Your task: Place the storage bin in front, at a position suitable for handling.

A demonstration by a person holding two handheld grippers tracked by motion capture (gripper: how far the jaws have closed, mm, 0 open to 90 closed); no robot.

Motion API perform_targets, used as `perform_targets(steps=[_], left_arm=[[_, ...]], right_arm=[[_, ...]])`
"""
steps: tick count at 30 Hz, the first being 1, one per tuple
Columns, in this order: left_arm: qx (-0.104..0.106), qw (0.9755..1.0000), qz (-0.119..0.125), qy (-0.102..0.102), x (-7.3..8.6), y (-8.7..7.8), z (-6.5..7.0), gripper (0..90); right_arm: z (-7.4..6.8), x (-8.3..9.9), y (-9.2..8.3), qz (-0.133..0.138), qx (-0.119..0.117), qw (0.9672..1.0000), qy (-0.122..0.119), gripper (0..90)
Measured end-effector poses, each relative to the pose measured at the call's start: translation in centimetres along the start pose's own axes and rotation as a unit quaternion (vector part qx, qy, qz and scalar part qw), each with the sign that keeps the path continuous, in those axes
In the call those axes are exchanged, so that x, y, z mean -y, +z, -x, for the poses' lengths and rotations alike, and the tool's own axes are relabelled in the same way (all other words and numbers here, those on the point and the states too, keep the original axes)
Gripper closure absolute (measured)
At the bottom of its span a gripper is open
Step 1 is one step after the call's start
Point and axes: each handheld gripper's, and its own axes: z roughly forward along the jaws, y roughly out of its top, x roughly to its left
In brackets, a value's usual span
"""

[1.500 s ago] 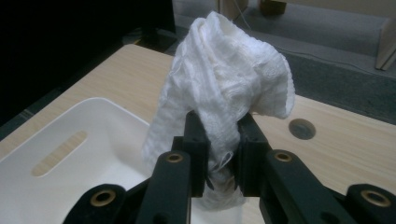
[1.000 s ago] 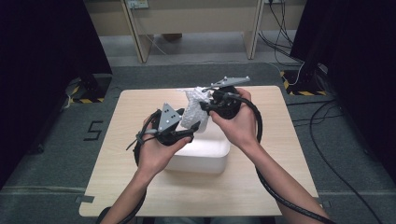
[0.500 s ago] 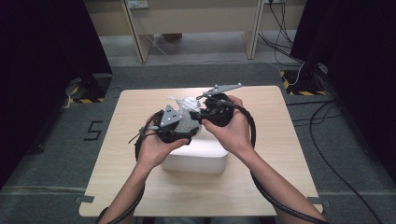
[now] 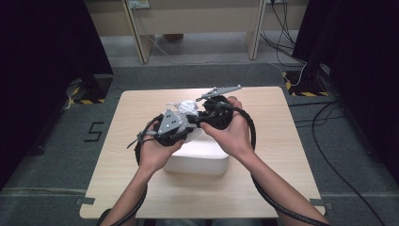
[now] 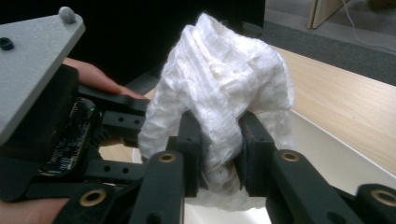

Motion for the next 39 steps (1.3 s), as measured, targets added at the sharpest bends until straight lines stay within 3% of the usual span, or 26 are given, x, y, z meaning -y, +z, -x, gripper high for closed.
perform_targets(steps=[5,9,14,18,21,24,25,27,30,31,33,39], left_arm=[[0.014,0.9994,0.004,-0.033,0.2,-0.5,0.1,81.1],[0.009,0.9992,0.000,-0.039,0.4,-1.5,-0.2,81.4],[0.007,0.9987,-0.009,-0.049,0.6,-2.8,-0.6,81.6],[0.004,0.9985,-0.011,-0.054,1.4,-4.9,-0.7,81.7],[-0.004,0.9979,-0.013,-0.064,2.2,-6.5,-1.0,81.7],[-0.030,0.9973,-0.013,-0.066,3.3,-8.4,-1.6,81.8],[-0.030,0.9973,-0.013,-0.066,3.3,-8.4,-1.6,81.8],[-0.058,0.9954,-0.016,-0.074,4.6,-10.6,-2.2,81.8],[-0.076,0.9933,-0.020,-0.084,5.5,-11.9,-2.7,81.8],[-0.093,0.9914,-0.029,-0.088,6.5,-13.2,-2.9,81.9],[-0.107,0.9892,-0.036,-0.093,7.5,-14.0,-3.0,81.8],[-0.102,0.9864,-0.076,-0.105,10.6,-14.2,-1.9,81.9]], right_arm=[[0.5,0.2,0.0,0.007,0.003,1.0000,0.005,59.0],[0.5,0.2,-0.6,0.019,-0.011,0.9997,0.013,47.4],[0.3,0.0,-1.5,0.040,-0.025,0.9987,0.021,44.9],[0.6,-0.3,-2.6,0.052,0.003,0.9986,0.010,44.7],[1.6,0.3,-2.6,0.036,0.029,0.9988,0.016,45.6],[2.9,1.4,-2.6,0.019,0.056,0.9978,0.029,46.0],[2.9,1.4,-2.6,0.019,0.056,0.9978,0.029,46.0],[4.3,2.8,-2.6,0.006,0.081,0.9957,0.044,46.0],[5.0,3.6,-2.5,0.002,0.086,0.9947,0.056,45.9],[5.8,4.9,-2.3,-0.002,0.096,0.9931,0.068,45.9],[6.2,5.8,-2.1,-0.007,0.090,0.9922,0.085,45.9],[6.8,7.2,-2.1,-0.017,0.124,0.9892,0.077,45.7]])
